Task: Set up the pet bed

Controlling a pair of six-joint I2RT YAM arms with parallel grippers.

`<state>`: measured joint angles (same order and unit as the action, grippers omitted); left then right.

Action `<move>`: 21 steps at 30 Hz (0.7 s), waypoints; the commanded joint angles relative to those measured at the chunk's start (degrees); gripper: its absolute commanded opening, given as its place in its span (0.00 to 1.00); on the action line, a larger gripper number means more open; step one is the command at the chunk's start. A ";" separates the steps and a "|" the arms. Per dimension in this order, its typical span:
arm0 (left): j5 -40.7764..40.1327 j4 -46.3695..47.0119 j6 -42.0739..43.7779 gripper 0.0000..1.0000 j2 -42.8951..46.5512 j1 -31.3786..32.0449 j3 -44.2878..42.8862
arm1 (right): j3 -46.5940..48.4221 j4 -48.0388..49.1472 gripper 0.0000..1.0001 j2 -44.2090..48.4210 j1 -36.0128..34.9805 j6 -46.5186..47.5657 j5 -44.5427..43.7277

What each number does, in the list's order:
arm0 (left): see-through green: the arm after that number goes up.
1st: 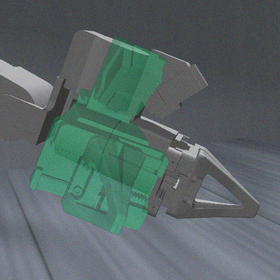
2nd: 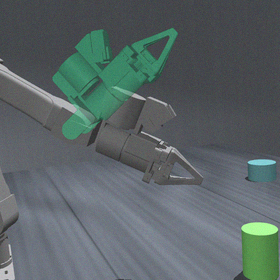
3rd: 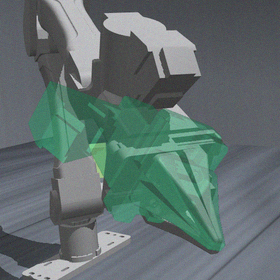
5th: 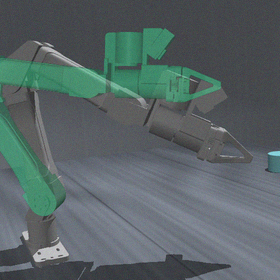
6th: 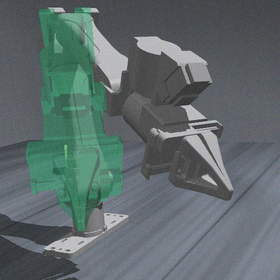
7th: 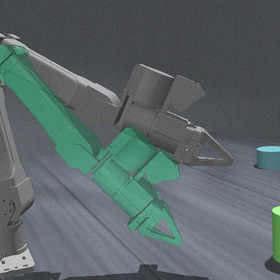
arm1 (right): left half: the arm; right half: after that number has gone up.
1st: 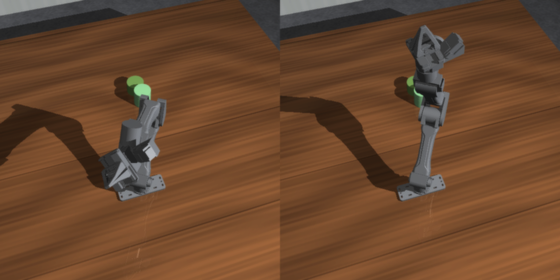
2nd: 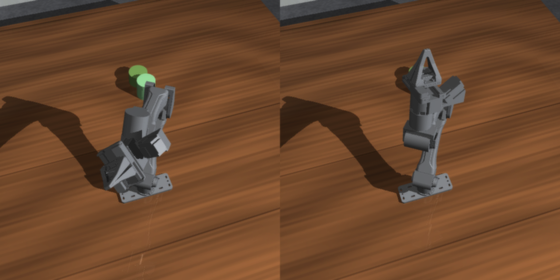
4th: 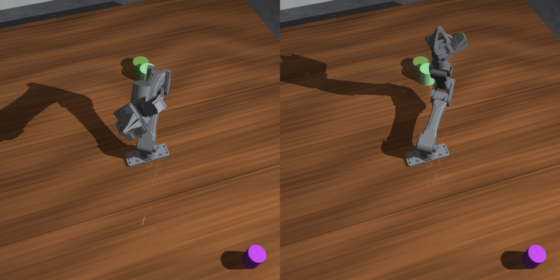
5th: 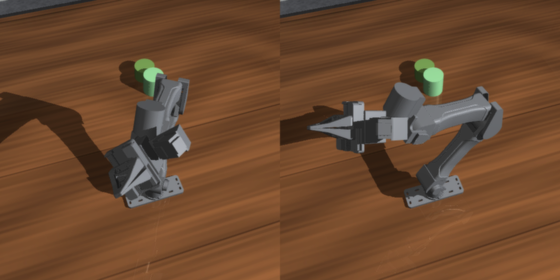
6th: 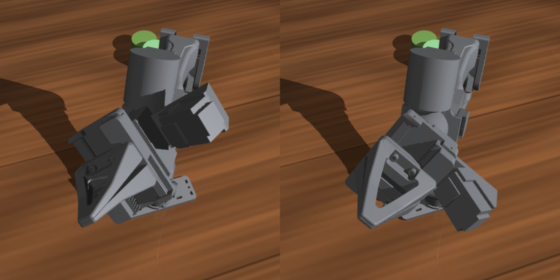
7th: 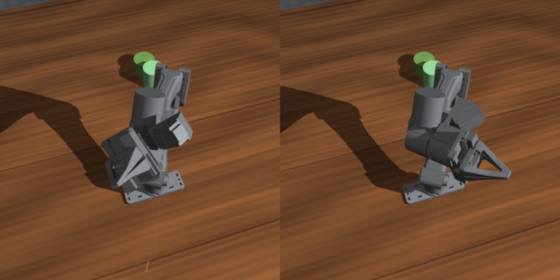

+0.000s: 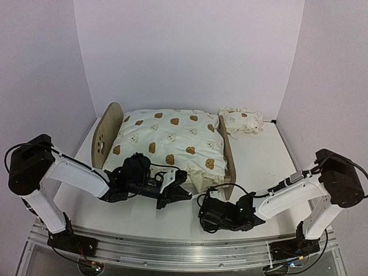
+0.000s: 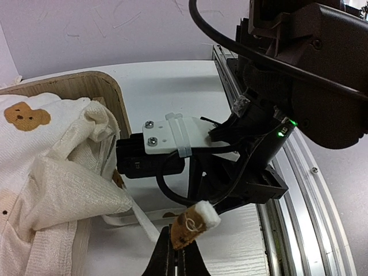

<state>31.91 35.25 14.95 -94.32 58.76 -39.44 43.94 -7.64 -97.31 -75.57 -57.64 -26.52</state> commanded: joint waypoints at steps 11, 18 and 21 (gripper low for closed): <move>2.31 6.14 3.41 0.00 -1.69 1.93 1.14 | -14.26 -11.32 0.00 36.06 1.70 -8.35 4.52; 5.04 7.99 5.98 0.00 -5.26 6.41 -2.20 | -10.61 -19.42 0.00 44.09 4.23 -5.09 6.15; 7.95 5.46 9.82 0.00 -7.43 8.50 -4.43 | -7.77 -21.77 0.00 43.17 5.91 -2.65 7.36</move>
<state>34.27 40.12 19.83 -99.58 64.56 -39.83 31.75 -23.87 -53.21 -71.54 -63.06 -21.06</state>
